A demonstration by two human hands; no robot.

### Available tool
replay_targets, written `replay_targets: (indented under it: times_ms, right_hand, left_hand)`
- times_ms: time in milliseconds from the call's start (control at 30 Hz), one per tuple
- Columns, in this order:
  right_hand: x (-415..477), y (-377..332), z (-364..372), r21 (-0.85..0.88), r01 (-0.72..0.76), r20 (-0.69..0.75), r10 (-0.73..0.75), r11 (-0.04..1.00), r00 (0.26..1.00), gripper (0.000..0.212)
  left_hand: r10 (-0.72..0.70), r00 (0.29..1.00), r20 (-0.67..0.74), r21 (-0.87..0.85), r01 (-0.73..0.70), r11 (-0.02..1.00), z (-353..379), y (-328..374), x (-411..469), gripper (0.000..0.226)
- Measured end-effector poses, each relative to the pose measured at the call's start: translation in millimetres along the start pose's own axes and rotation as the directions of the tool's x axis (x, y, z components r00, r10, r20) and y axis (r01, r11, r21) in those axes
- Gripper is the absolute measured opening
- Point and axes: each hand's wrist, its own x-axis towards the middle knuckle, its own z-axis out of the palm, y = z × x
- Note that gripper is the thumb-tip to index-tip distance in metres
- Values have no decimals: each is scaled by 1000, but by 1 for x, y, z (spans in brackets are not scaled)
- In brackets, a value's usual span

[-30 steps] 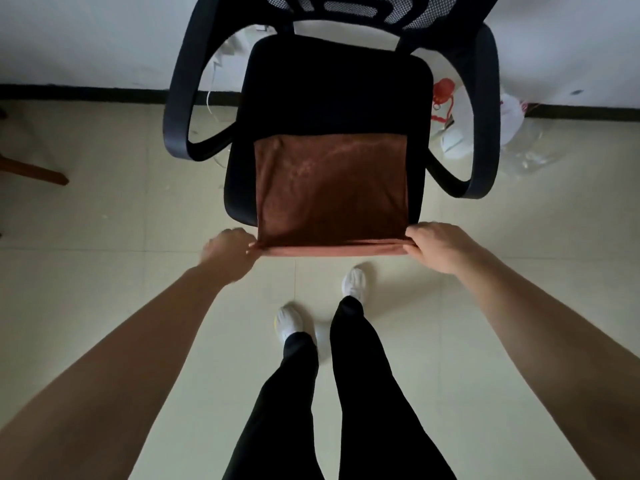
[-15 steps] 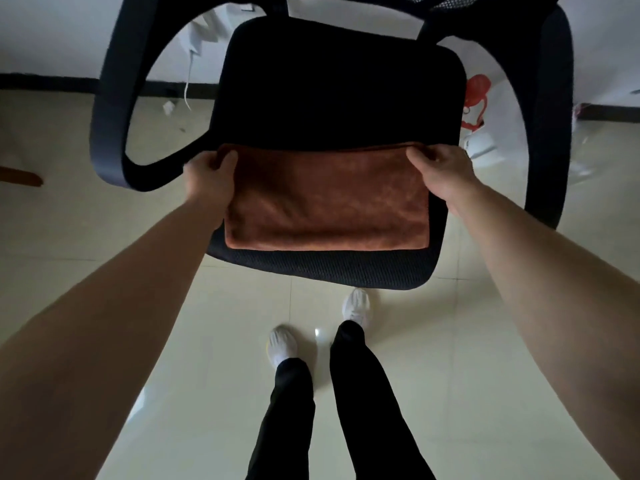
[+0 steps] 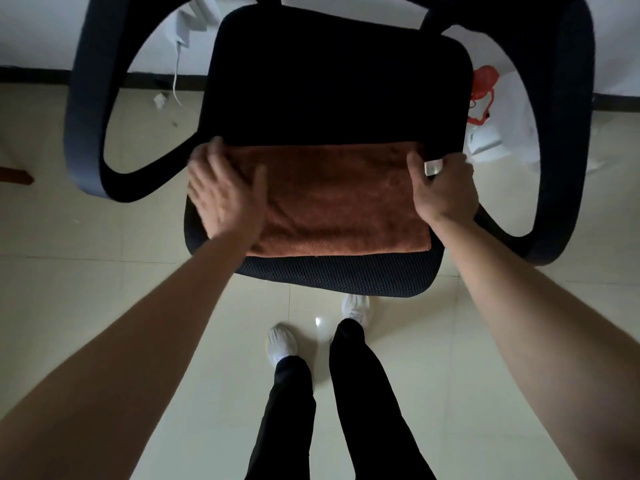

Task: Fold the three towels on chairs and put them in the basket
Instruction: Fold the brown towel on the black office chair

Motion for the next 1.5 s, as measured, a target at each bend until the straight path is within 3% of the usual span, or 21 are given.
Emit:
replay_targets:
  times_ms: [33,100,167,200,300,400,500,600,733,800,933,1000,1067,1100,1167,1233,1267,1333,1400,1500]
  right_hand:
    - [-8,2,-3,-17,-31,19,31,999,999,75]
    - [-24,4,-5,-42,-54,87,58,998,995,76]
    - [-34,4,-1,-82,-64,144,75,995,987,75]
    - [-37,5,3,-86,-86,160,99,993,982,74]
    - [-38,13,11,-47,-141,161,147,989,976,71]
    - [-31,22,11,-19,-85,158,87,996,984,65]
    - [-34,28,9,76,-93,258,70,993,963,61]
    - [-37,27,1,246,-209,313,126,946,941,60]
    - [-29,27,-11,244,-194,263,127,950,956,57]
    - [-27,25,-16,272,-235,302,149,933,942,63]
    - [-30,10,-31,434,-471,488,239,768,840,36]
    - [-37,-5,-43,478,-538,546,245,694,801,22]
    - [-46,-26,-48,519,-520,546,205,678,812,17]
    - [-50,-37,-47,536,-478,513,181,696,839,18]
    - [-63,-63,-36,524,-292,394,76,800,916,27]
    - [-78,-93,-22,440,-67,270,-61,895,961,37]
    - [-89,-112,-11,399,14,243,-121,917,962,45]
    - [-107,-142,13,343,126,233,-214,931,949,57]
    - [-124,-164,46,334,203,300,-308,921,903,62]
    - [-145,-167,84,328,237,565,-391,914,727,68]
  left_hand:
    - [177,984,7,32,-177,984,0,5,-14,71]
    - [501,860,95,66,-508,859,8,15,-36,67]
    - [655,719,232,116,-689,715,18,24,-44,70]
    - [661,691,293,152,-716,681,26,27,-45,74]
    - [523,756,392,256,-636,728,47,33,-38,91]
    - [438,796,418,273,-570,775,64,32,-34,98]
    - [440,782,442,256,-580,773,61,30,-36,99]
    - [441,780,444,240,-578,780,59,29,-34,97]
    - [506,745,435,160,-617,771,43,27,-37,89]
    - [521,769,370,153,-604,782,33,15,-46,82]
    - [362,869,338,130,-424,896,19,-25,-55,72]
    - [210,931,300,-66,-199,978,7,-35,-53,68]
    - [-10,967,254,-306,91,948,-4,-38,-43,61]
    - [-127,946,298,-414,248,876,-8,-40,-35,56]
    - [-281,852,442,-606,514,607,-21,-50,-21,45]
    - [-309,765,565,-690,644,331,-29,-58,-12,37]
    - [-280,733,620,-694,678,240,-34,-66,-7,43]
    - [-210,683,700,-668,730,147,-38,-74,-1,56]
    - [-170,658,733,-649,752,116,-41,-84,4,59]
    - [-144,632,761,-627,774,87,-42,-93,4,61]
